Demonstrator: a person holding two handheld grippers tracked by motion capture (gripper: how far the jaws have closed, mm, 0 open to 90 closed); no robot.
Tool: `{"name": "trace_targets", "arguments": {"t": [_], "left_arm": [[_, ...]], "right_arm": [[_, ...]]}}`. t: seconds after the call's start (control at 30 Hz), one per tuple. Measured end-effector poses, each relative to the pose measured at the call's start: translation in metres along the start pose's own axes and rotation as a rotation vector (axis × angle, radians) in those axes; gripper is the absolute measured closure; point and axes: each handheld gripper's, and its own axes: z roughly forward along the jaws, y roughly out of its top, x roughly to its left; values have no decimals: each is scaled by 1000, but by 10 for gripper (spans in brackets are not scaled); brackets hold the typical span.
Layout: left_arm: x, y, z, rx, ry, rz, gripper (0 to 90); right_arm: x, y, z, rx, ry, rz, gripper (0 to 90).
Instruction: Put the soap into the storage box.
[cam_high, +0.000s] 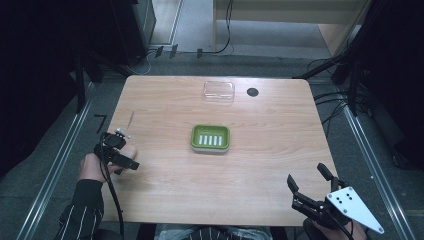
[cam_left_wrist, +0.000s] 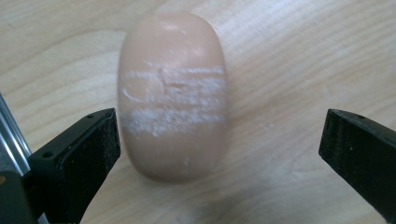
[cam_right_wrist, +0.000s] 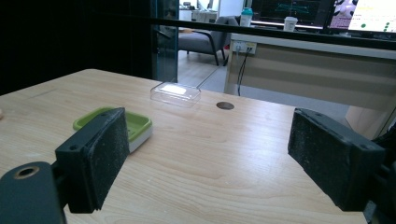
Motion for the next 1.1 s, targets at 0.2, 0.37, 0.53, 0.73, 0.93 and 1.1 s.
{"name": "trace_targets", "arguments": {"t": [0.2,0.37,0.53,0.73,0.93,1.1], "left_arm": [[10,7,5,13,-3,-4,0],[13,12,7,25,-4,9,0],[14,17,12,42,4,15,0],[17,19,17,59,5,34,45],[18,20,18,62,-3,38,171],[19,20,20,73,15,49,232]], "right_arm": [[-1,0,-1,-2,-3,-1,132],[-1,0,-1,-1,-3,0,132],[0,0,-2,-5,-3,-2,132],[0,0,-1,-2,-6,-1,132],[0,0,-2,-4,-5,0,132],[0,0,-1,-3,-6,-3,132]]}}
